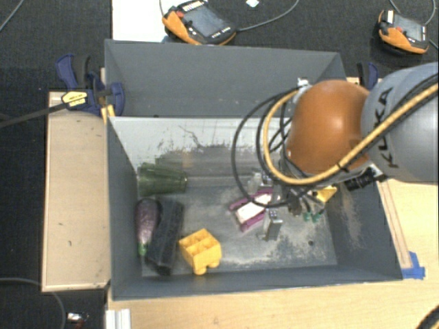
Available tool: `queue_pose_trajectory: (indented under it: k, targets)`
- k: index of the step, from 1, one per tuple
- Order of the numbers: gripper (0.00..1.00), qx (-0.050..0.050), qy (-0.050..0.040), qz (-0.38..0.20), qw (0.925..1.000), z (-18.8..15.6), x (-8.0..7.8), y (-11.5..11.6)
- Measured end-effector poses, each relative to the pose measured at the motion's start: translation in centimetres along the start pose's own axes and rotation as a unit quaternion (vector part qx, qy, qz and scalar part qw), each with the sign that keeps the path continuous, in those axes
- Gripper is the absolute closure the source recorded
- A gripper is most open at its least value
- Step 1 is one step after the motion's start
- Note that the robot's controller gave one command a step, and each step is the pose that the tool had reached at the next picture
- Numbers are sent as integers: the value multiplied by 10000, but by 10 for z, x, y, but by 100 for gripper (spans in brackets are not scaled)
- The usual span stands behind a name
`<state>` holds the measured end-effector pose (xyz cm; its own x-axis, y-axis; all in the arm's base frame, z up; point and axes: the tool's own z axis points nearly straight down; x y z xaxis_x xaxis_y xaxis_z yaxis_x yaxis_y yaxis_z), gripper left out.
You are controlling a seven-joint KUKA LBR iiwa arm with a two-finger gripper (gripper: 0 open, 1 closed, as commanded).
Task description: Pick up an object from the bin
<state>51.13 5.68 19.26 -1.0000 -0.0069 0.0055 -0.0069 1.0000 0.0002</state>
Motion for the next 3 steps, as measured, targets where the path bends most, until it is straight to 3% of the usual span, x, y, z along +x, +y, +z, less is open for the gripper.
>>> queue_pose_trajectory:
  k: [1, 2, 3]
  targets:
    - [0, -3, -41, 17, 10000, -4, -2, 0]
    - [0, 1, -25, -534, 9986, 125, -61, -46]
    - [0, 10, -121, -1889, 9819, 121, -72, -38]
